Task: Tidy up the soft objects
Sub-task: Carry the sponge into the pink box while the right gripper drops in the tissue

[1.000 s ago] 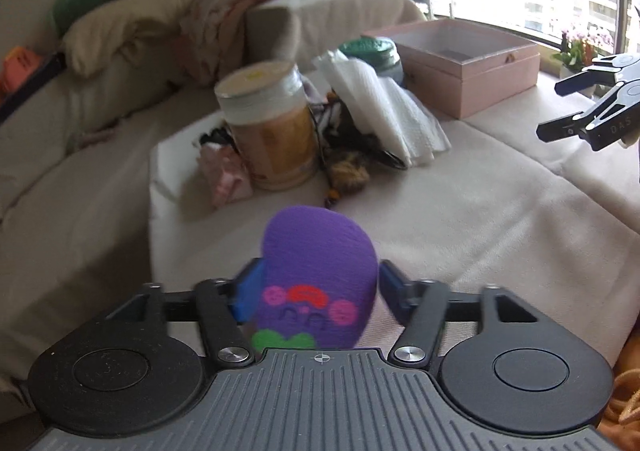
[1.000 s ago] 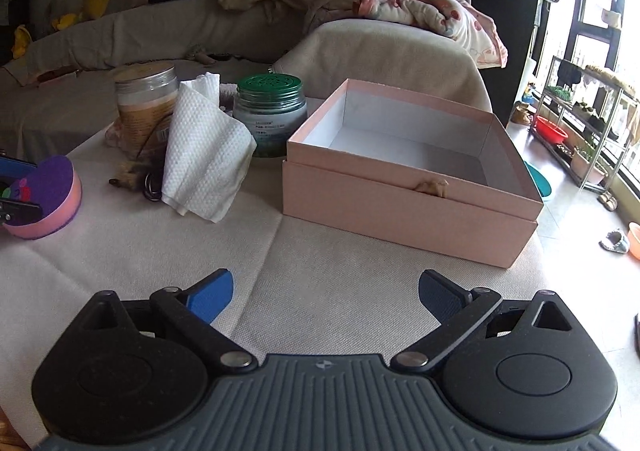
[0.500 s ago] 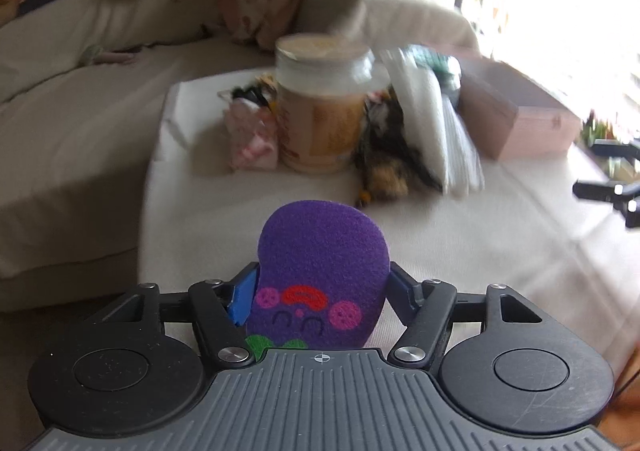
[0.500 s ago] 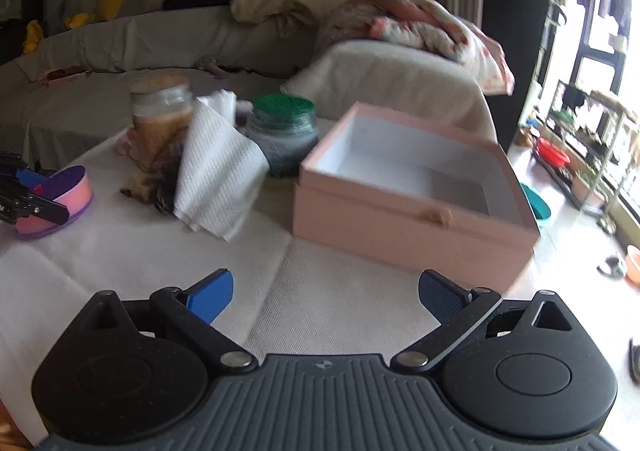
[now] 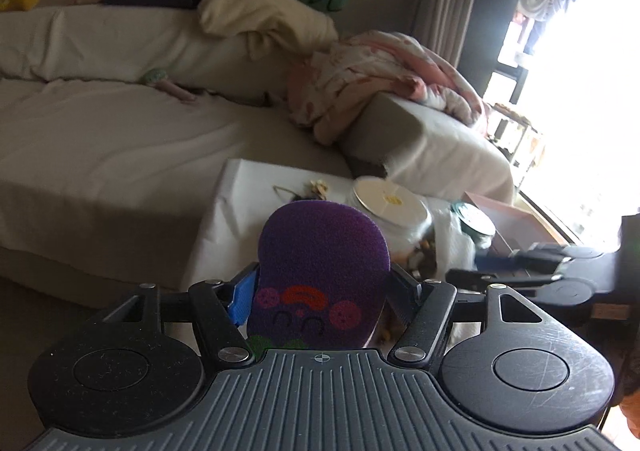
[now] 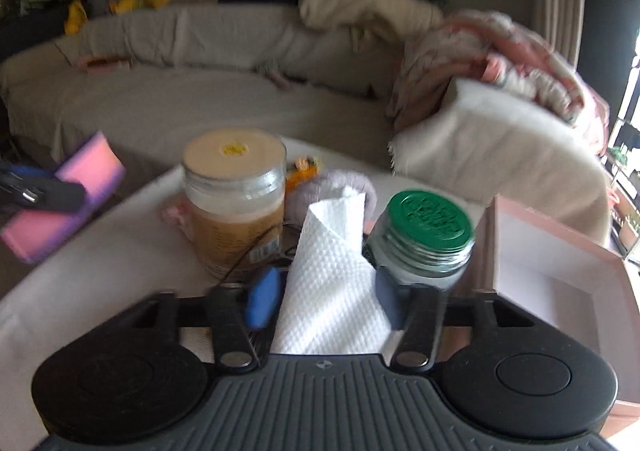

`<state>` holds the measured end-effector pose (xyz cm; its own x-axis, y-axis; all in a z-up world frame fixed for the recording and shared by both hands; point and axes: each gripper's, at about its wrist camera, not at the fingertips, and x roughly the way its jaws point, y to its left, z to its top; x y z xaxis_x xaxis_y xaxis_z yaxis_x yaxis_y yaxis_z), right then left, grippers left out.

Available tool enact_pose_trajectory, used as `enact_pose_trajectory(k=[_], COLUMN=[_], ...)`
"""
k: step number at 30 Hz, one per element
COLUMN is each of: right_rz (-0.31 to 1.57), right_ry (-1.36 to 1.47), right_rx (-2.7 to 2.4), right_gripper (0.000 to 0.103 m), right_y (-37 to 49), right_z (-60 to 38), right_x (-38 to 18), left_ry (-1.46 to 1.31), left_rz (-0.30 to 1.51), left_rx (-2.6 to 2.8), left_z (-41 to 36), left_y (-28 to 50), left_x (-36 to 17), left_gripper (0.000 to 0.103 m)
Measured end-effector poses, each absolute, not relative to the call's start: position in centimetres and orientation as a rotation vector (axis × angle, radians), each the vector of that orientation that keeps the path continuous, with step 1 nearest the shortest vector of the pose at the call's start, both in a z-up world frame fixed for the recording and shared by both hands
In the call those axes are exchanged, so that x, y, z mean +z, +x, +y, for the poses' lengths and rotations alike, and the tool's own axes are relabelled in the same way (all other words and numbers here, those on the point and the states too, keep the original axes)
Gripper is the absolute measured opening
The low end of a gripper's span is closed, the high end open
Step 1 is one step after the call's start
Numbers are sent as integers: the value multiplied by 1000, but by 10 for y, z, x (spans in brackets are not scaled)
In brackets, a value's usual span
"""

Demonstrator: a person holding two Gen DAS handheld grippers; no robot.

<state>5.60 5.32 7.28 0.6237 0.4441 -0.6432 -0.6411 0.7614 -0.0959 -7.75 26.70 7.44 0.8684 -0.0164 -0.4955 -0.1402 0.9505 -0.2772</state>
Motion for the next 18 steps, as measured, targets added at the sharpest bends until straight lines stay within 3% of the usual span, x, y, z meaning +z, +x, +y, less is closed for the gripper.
enact_pose_trajectory(k=[1,4,11,14,18], right_rz=[676,685,427,356,372], right_ry=[-335,-216,-30,-51,-32], right_rx=[644,696,644,540,439], right_gripper=[2,2,2,2,2], right_y=[62,71,86,91,106], right_z=[55,35,-52,-90,-147], right_x=[72,105,234,251,234], left_ry=[-310,-289,-229,-248,-276], left_rz=[510,451,286,309,429], left_rx=[77,109,-20,-195,-403], left_z=[269,276,237,180,90], left_y=[-75,-68,-6,41,108], left_x=[78,105,202,215,186], left_gripper=[71,71,71,71,72])
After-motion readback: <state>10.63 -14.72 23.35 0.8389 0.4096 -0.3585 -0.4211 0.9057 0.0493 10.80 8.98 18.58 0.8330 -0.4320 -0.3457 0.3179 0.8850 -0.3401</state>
